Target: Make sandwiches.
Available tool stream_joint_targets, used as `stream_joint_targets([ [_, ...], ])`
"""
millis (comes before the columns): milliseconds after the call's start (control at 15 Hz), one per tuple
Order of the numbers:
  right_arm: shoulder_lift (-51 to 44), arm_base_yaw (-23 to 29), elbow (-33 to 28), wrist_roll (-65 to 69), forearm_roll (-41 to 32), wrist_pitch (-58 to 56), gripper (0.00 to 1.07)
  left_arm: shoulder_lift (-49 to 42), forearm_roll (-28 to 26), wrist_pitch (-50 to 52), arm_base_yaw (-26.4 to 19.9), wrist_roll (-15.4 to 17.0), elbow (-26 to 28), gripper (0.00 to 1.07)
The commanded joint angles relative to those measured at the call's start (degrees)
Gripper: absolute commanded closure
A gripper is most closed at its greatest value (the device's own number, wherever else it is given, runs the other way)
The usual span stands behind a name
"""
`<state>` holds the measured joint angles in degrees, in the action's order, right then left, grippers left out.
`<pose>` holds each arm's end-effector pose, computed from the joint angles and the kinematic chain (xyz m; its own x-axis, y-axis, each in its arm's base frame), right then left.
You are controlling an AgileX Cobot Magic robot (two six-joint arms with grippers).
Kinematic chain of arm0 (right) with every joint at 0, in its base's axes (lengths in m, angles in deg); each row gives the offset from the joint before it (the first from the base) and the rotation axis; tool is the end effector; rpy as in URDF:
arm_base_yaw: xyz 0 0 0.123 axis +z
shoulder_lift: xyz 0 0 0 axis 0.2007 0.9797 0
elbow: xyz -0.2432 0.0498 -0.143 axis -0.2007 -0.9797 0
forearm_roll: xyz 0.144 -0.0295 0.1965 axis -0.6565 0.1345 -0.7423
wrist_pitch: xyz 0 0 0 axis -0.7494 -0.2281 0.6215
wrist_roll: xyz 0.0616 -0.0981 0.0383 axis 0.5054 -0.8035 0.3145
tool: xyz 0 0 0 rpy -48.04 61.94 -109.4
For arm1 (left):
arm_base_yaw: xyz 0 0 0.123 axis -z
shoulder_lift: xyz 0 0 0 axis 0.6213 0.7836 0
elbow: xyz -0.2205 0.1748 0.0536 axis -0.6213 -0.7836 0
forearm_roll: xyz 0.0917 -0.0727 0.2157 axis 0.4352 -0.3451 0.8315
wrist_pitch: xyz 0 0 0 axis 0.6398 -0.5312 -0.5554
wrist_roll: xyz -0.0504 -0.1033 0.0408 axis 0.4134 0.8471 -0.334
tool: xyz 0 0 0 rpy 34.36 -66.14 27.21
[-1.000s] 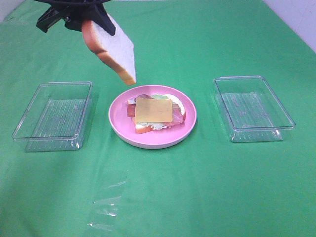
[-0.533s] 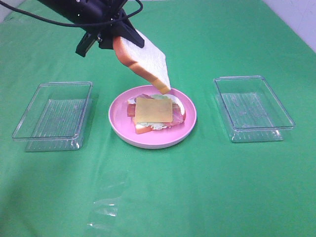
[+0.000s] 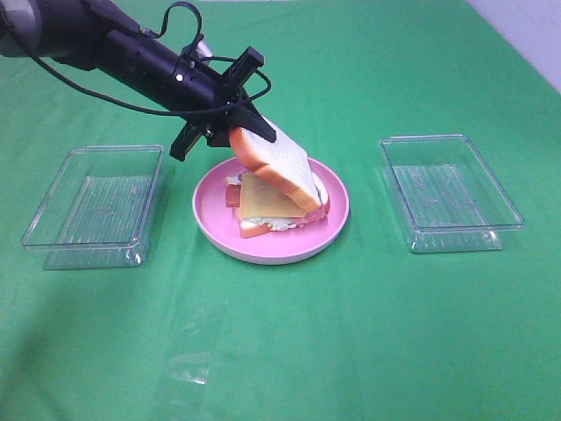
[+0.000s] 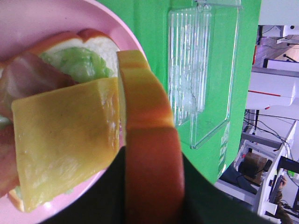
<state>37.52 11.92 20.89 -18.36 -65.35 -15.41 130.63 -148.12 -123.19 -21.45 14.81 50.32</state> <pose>0.0167 -0.0051 0.2427 -0.5266 -0.0084 -0.8501 0.0269 0.9993 -0.0266 0.4500 -0.2282 0.1475 -0.9918 -0.1258 -0.0220 -0.0602 0.6128 -0.7880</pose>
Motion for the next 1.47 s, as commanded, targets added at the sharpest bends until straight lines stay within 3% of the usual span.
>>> stream_joint_targets([
  [67, -1.83, -0.23, -0.23, -0.46, 0.00, 0.23, 0.10, 1.55, -4.01, 1.32, 0.29, -1.60, -0.34, 0.98],
  [333, -1.83, -0.23, -0.23, -0.46, 0.00, 0.23, 0.10, 2.52, -1.89, 1.20, 0.29, -1.09, -0.29, 0.97],
  [467, -1.83, -0.23, -0.23, -0.46, 0.00, 0.23, 0.10, 2.46, 2.12, 0.74, 0.00, 0.63, -0.29, 0.88],
  [600, -1.83, -0.23, -0.23, -0.46, 0.00, 0.23, 0.10, 2.35, 5.79, 0.69, 0.00, 3.50, -0.29, 0.61],
  [733, -1.83, -0.23, -0.23, -0.46, 0.00, 0.23, 0.10, 2.29, 6.99, -2.81, 0.00, 2.23, 1.38, 0.21],
  [800, -1.83, -0.23, -0.23, -0.46, 0.00, 0.23, 0.10, 2.29, 7.68, -4.07, 0.00, 1.78, 2.46, 0.13],
  [867, -1.83, -0.23, -0.23, -0.46, 0.00, 0.23, 0.10, 2.29, 13.87, -10.31, 0.00, 3.32, 8.42, 0.06],
  [1000, -1.83, -0.23, -0.23, -0.46, 0.00, 0.23, 0.10, 2.29, 24.01, -16.90, 0.00, 9.22, 15.36, 0.06],
  [1133, -1.83, -0.23, -0.23, -0.46, 0.00, 0.23, 0.10, 0.34, 33.58, -19.54, 0.00, 12.89, 19.82, 0.06],
  [1333, -1.83, -0.23, -0.23, -0.46, 0.06, 0.23, 0.10, -4.30, 39.30, -19.48, 0.00, 11.57, 19.37, 0.06],
  [1400, -1.83, -0.23, -0.23, -0.46, 0.06, 0.23, 0.10, -6.70, 43.43, -19.48, 0.00, 11.17, 17.76, 0.06],
  [1467, -1.83, -0.23, -0.23, -0.46, 0.06, 0.23, 0.10, -12.09, 49.68, -19.48, -0.11, 10.26, 11.92, 0.06],
])
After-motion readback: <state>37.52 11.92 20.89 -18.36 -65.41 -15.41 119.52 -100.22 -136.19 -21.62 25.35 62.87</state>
